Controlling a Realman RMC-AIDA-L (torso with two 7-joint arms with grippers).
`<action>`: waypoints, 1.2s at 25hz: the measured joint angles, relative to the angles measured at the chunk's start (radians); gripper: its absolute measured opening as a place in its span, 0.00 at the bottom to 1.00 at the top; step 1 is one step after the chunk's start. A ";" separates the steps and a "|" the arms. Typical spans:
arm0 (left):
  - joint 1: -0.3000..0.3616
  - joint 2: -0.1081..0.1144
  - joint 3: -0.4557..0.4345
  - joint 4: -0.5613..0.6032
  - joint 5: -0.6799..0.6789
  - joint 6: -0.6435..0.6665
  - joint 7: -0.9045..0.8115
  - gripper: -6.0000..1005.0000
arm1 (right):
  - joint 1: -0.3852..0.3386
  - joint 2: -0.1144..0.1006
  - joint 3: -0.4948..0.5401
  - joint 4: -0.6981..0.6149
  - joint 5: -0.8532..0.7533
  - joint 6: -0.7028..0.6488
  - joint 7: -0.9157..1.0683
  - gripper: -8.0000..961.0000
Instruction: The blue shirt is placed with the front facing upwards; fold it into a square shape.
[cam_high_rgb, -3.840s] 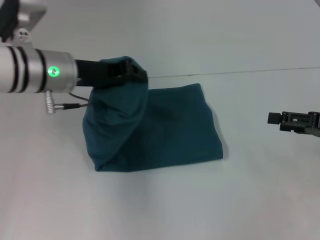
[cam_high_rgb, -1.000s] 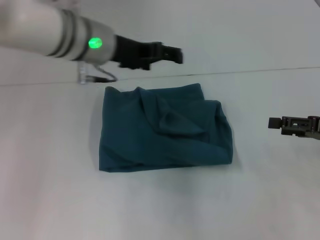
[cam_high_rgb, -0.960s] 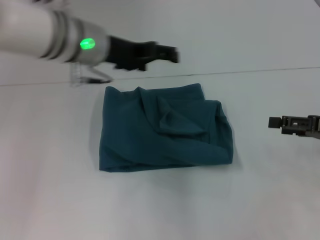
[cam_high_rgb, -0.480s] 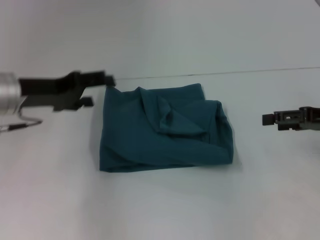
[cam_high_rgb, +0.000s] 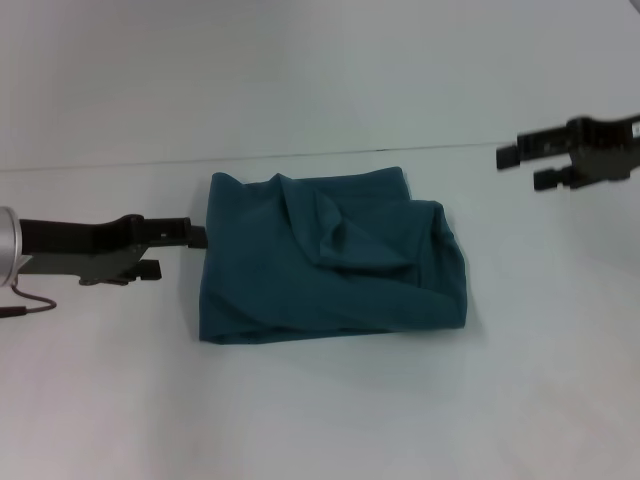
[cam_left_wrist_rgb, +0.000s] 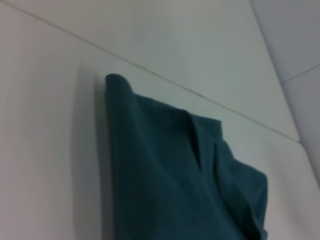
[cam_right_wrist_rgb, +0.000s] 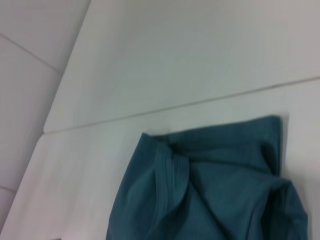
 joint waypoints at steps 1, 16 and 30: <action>0.000 0.000 0.001 -0.003 0.006 -0.002 0.002 0.94 | 0.004 -0.001 -0.001 -0.009 -0.001 0.000 0.013 0.92; -0.022 -0.001 0.038 -0.029 0.094 -0.083 0.039 0.94 | 0.100 0.023 -0.066 -0.085 -0.145 -0.015 0.045 0.92; -0.127 -0.021 0.110 -0.261 0.100 -0.358 0.100 0.94 | 0.085 0.019 -0.056 -0.098 -0.144 -0.012 0.040 0.92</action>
